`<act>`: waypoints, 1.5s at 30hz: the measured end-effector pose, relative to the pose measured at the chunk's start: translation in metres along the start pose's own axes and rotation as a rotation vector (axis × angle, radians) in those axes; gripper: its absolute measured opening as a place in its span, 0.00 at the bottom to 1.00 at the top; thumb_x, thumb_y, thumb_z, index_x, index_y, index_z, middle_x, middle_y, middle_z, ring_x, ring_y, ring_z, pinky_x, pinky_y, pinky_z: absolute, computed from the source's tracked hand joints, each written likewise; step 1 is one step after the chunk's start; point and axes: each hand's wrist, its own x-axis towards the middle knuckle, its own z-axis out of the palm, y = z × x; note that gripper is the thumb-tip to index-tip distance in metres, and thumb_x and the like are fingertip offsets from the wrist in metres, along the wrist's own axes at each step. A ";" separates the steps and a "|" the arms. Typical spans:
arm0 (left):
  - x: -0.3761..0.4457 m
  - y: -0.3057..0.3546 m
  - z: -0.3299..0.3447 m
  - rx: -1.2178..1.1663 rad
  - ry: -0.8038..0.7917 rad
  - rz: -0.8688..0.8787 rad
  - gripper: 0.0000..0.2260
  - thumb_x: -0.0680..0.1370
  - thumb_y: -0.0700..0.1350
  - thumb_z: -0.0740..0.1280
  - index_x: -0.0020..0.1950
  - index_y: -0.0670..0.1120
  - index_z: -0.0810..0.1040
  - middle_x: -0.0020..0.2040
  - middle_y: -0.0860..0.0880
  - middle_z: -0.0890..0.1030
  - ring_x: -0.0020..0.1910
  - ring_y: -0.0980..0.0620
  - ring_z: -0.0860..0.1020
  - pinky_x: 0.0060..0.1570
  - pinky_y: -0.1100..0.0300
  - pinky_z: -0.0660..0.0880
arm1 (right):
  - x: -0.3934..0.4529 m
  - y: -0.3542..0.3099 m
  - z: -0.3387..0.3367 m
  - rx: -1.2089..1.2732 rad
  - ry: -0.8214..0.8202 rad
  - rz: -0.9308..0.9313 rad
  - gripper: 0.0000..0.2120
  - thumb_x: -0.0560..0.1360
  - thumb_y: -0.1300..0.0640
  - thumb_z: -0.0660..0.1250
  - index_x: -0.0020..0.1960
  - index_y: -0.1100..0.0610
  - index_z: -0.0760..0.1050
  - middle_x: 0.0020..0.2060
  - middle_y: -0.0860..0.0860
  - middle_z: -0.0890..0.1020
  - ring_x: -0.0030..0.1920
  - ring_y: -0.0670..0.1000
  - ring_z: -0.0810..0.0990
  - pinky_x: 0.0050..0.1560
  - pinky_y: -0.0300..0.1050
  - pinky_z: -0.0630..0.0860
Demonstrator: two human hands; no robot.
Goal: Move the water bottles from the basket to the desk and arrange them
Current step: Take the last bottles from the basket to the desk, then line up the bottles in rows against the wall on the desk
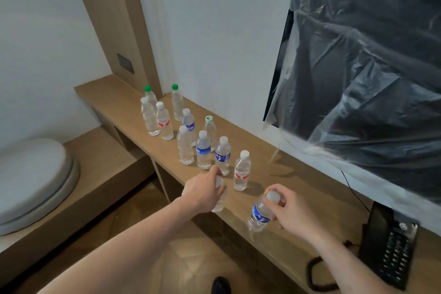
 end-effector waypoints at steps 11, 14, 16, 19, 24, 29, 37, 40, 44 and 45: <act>0.092 -0.014 0.031 0.062 -0.163 0.086 0.13 0.84 0.57 0.63 0.66 0.57 0.66 0.50 0.52 0.82 0.43 0.53 0.79 0.40 0.55 0.79 | 0.101 0.019 0.035 -0.076 -0.017 0.094 0.03 0.84 0.48 0.66 0.53 0.40 0.76 0.38 0.48 0.85 0.38 0.50 0.83 0.43 0.53 0.82; 0.109 -0.024 0.029 0.086 -0.188 0.152 0.12 0.85 0.57 0.61 0.66 0.56 0.65 0.51 0.51 0.82 0.45 0.49 0.80 0.43 0.52 0.79 | 0.109 0.022 0.040 -0.079 -0.014 0.132 0.06 0.84 0.49 0.66 0.57 0.37 0.76 0.37 0.48 0.85 0.38 0.48 0.83 0.44 0.53 0.83; 0.118 -0.032 0.027 0.138 -0.237 0.224 0.13 0.85 0.57 0.61 0.67 0.55 0.64 0.53 0.49 0.82 0.48 0.45 0.81 0.46 0.47 0.80 | 0.114 0.023 0.044 -0.071 0.017 0.157 0.08 0.83 0.49 0.68 0.60 0.38 0.76 0.38 0.47 0.84 0.39 0.47 0.83 0.45 0.52 0.84; 0.121 -0.045 0.023 0.192 -0.318 0.314 0.18 0.84 0.56 0.62 0.70 0.55 0.61 0.59 0.46 0.80 0.51 0.44 0.80 0.50 0.45 0.81 | 0.116 0.015 0.054 -0.071 0.050 0.211 0.16 0.82 0.47 0.69 0.68 0.38 0.73 0.41 0.44 0.84 0.46 0.44 0.82 0.53 0.48 0.81; 0.119 -0.061 0.013 0.226 -0.357 0.424 0.28 0.84 0.51 0.64 0.79 0.53 0.53 0.64 0.43 0.78 0.54 0.39 0.81 0.51 0.43 0.80 | 0.112 -0.012 0.076 -0.063 0.151 0.340 0.32 0.81 0.48 0.70 0.81 0.39 0.61 0.37 0.46 0.84 0.42 0.45 0.83 0.53 0.49 0.82; 0.118 -0.088 -0.019 0.223 -0.377 0.548 0.38 0.84 0.49 0.66 0.84 0.56 0.43 0.74 0.43 0.72 0.58 0.39 0.81 0.53 0.43 0.80 | 0.094 -0.064 0.110 0.015 0.374 0.423 0.34 0.81 0.54 0.71 0.82 0.39 0.60 0.35 0.48 0.82 0.40 0.47 0.82 0.46 0.48 0.80; 0.115 -0.208 -0.116 -0.082 -0.160 0.525 0.26 0.82 0.53 0.64 0.78 0.60 0.58 0.64 0.59 0.76 0.48 0.54 0.81 0.53 0.52 0.79 | 0.106 -0.177 0.172 0.212 0.386 0.186 0.26 0.82 0.56 0.70 0.68 0.26 0.70 0.44 0.43 0.79 0.41 0.51 0.84 0.47 0.50 0.83; 0.125 -0.261 -0.154 -0.132 -0.058 0.424 0.23 0.81 0.55 0.65 0.74 0.64 0.61 0.58 0.64 0.76 0.42 0.59 0.80 0.47 0.57 0.78 | 0.131 -0.219 0.183 0.182 0.299 0.076 0.25 0.82 0.53 0.69 0.65 0.23 0.69 0.48 0.39 0.79 0.44 0.47 0.83 0.47 0.45 0.81; 0.167 -0.328 -0.203 -0.152 0.106 0.260 0.21 0.80 0.54 0.68 0.72 0.62 0.67 0.54 0.65 0.77 0.42 0.61 0.80 0.43 0.58 0.80 | 0.194 -0.266 0.191 0.140 0.190 -0.029 0.24 0.82 0.52 0.69 0.67 0.25 0.68 0.54 0.34 0.76 0.47 0.44 0.82 0.44 0.41 0.81; 0.179 -0.341 -0.214 -0.158 0.151 0.225 0.20 0.80 0.53 0.69 0.71 0.62 0.68 0.53 0.64 0.77 0.41 0.62 0.80 0.43 0.59 0.79 | 0.212 -0.275 0.191 0.131 0.174 -0.054 0.23 0.83 0.52 0.68 0.67 0.25 0.69 0.54 0.34 0.76 0.48 0.43 0.82 0.43 0.40 0.81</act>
